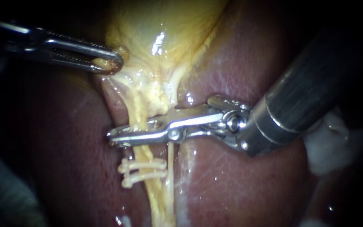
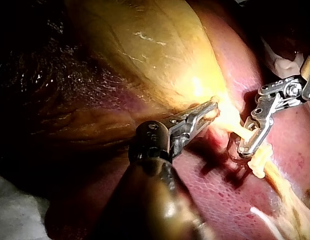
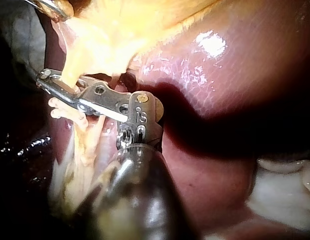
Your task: Going back third clip left tube
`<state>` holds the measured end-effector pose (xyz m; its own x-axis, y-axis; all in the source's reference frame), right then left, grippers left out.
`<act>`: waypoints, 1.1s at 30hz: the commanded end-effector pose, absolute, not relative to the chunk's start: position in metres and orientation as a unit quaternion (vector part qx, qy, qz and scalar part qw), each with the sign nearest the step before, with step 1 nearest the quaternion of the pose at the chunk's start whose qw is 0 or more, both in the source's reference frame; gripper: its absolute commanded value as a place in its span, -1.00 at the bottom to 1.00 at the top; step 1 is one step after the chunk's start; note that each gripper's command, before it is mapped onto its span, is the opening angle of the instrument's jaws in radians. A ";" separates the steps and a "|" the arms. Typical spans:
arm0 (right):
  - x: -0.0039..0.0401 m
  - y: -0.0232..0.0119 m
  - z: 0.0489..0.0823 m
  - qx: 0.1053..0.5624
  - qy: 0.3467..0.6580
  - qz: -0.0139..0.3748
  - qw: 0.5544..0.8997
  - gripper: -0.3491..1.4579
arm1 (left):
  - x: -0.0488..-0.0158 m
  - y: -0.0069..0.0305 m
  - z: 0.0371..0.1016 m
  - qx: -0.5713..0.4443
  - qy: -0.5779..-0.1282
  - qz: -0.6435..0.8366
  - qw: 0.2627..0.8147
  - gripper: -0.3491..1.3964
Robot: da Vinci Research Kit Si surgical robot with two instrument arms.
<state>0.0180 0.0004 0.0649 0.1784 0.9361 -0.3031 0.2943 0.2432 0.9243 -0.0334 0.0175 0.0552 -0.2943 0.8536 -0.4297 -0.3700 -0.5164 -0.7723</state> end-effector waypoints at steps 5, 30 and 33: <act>0.0187 -0.0002 0.0660 0.529 0.574 0.296 0.551 -0.38 | -0.0334 0.0175 0.0553 -0.434 -0.279 0.755 0.405 -1.00; 0.0135 -0.0005 0.0675 0.418 0.563 0.253 0.667 -0.09 | -0.0331 0.0175 0.0553 -0.434 -0.278 0.755 0.405 -1.00; 0.0108 0.0003 0.0651 0.377 0.585 0.224 0.682 -0.09 | -0.0331 0.0175 0.0553 -0.434 -0.278 0.755 0.405 -1.00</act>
